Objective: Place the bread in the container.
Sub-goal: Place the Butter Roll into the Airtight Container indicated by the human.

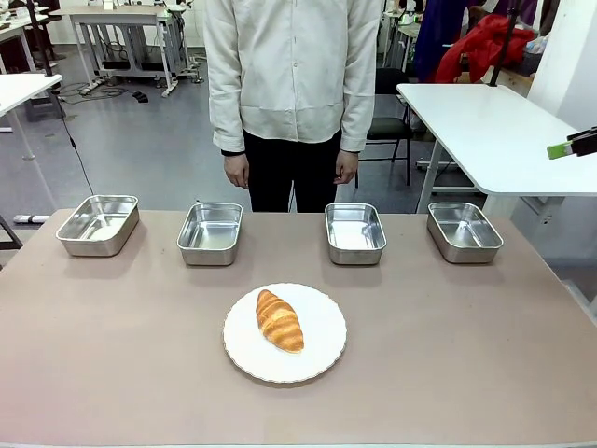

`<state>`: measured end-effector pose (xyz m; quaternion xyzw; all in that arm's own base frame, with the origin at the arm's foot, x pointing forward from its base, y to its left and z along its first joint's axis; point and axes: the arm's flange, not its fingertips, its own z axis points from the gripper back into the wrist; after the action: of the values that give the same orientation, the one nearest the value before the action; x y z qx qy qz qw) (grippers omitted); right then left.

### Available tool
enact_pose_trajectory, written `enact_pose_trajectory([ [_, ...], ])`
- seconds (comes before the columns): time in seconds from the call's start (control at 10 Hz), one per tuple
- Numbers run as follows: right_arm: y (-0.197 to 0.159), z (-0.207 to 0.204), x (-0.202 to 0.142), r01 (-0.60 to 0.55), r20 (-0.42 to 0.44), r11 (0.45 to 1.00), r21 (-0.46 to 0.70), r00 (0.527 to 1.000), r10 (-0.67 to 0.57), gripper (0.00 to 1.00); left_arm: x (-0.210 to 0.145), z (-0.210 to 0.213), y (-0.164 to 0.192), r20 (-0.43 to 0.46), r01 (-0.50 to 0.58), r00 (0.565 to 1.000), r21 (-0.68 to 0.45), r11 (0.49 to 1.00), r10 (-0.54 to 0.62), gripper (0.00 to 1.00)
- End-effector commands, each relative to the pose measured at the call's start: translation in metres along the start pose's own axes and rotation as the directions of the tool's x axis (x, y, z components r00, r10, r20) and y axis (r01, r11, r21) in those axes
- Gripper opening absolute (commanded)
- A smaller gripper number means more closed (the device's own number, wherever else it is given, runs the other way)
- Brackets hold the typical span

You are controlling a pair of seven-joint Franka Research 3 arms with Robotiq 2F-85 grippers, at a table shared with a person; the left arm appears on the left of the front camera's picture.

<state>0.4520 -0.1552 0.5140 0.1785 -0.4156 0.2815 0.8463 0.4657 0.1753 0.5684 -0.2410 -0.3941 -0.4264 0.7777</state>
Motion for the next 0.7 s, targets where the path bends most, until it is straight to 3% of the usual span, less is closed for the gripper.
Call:
enact_pose_trajectory([
  [0.0, -0.0001, -0.0001, 0.0003, 0.0, 0.012, 1.0, 0.004, 1.0, 0.0, 1.0, 0.0014, 0.0011, -0.0018, 0.004, 0.007, 1.0, -0.007, 1.0, -0.007, 1.0],
  [0.6, -0.0001, -0.0001, 0.0003, 0.0, 0.012, 1.0, 0.004, 1.0, 0.0, 1.0, 0.0014, 0.0011, -0.0018, 0.004, 0.007, 1.0, -0.007, 1.0, -0.007, 1.0],
])
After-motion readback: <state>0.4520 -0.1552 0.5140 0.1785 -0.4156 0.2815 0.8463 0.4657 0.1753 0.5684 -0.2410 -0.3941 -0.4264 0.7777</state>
